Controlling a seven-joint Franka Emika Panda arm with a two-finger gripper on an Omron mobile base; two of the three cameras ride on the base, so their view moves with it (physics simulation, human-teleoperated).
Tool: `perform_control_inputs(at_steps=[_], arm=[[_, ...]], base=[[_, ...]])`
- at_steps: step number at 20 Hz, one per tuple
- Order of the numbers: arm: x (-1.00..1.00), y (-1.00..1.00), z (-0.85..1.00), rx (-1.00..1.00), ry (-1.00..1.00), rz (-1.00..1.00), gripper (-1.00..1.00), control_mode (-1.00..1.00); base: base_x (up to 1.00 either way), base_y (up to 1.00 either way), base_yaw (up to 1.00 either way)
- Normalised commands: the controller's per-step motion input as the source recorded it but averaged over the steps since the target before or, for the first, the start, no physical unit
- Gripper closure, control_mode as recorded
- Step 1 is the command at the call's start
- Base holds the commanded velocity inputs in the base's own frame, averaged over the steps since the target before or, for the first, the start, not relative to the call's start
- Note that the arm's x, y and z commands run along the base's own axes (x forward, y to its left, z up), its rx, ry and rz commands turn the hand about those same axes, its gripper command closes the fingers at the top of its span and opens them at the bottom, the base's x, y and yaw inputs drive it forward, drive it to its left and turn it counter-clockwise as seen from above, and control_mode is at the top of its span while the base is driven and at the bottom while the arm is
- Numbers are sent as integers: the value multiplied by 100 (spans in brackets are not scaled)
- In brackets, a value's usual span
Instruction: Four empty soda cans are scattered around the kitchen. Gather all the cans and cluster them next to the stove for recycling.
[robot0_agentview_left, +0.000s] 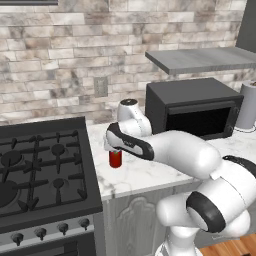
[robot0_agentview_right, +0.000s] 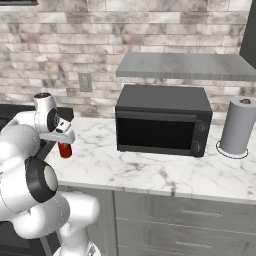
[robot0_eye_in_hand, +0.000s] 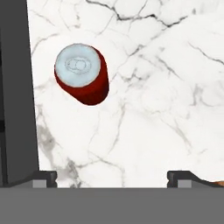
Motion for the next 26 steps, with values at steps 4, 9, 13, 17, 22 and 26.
perform_control_inputs(at_steps=[4,9,13,17,22,26], arm=[[-43,-10,0,0,0,0,-100,-100],[-47,-10,0,0,0,4,-100,-100],[-33,-5,0,0,0,2,-100,-100],[-2,0,0,0,0,0,-100,-100],[0,0,0,0,0,0,-100,100],[0,0,0,0,0,0,-100,100]], base=[[0,0,0],[0,0,0],[0,0,0],[0,0,0],[0,0,0],[0,-28,0]])
